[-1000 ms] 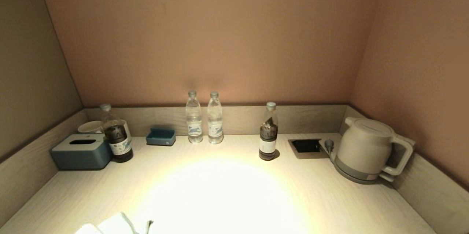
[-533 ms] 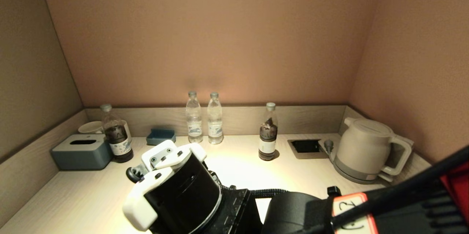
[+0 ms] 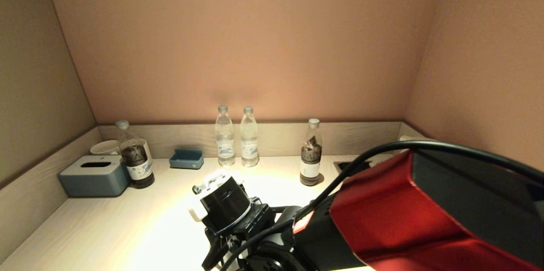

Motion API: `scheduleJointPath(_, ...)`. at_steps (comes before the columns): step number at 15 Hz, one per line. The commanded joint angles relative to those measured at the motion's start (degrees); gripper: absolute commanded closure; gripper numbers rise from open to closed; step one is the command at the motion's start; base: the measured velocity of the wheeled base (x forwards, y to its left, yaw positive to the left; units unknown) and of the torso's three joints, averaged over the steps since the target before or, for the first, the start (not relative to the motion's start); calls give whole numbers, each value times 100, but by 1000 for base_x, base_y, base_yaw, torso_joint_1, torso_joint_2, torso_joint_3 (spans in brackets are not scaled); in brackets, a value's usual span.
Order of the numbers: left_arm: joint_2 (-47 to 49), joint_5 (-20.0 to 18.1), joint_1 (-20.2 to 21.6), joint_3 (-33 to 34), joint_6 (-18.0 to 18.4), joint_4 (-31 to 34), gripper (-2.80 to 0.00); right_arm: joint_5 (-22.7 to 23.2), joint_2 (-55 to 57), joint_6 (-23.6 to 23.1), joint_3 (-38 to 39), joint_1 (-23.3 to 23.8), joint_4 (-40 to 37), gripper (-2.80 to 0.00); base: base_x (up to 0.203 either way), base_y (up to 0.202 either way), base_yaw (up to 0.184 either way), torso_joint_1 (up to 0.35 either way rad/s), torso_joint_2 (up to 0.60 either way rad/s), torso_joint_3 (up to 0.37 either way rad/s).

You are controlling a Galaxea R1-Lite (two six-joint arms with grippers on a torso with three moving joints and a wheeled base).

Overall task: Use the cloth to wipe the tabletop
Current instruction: Sweep the stains on the table

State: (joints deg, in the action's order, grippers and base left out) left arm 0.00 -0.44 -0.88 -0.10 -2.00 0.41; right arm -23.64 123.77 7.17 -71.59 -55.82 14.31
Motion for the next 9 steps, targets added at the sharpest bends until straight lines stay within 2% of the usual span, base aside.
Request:
scheduleJointPath(1, 0, 0, 0, 1, -2, -6, 0, -11, 543, 4, -153, 35, 119, 0, 0, 0, 0, 0, 0, 0)
scheduleJointPath(5, 0, 0, 0, 1, -2, -6, 0, 13, 810, 29, -162, -142, 133, 0, 0, 0, 0, 0, 0, 0)
scheduleJointPath(9, 0, 0, 0, 1, -2, 2, 0, 26, 877, 65, -145, -585, 134, 0, 0, 0, 0, 0, 0, 0)
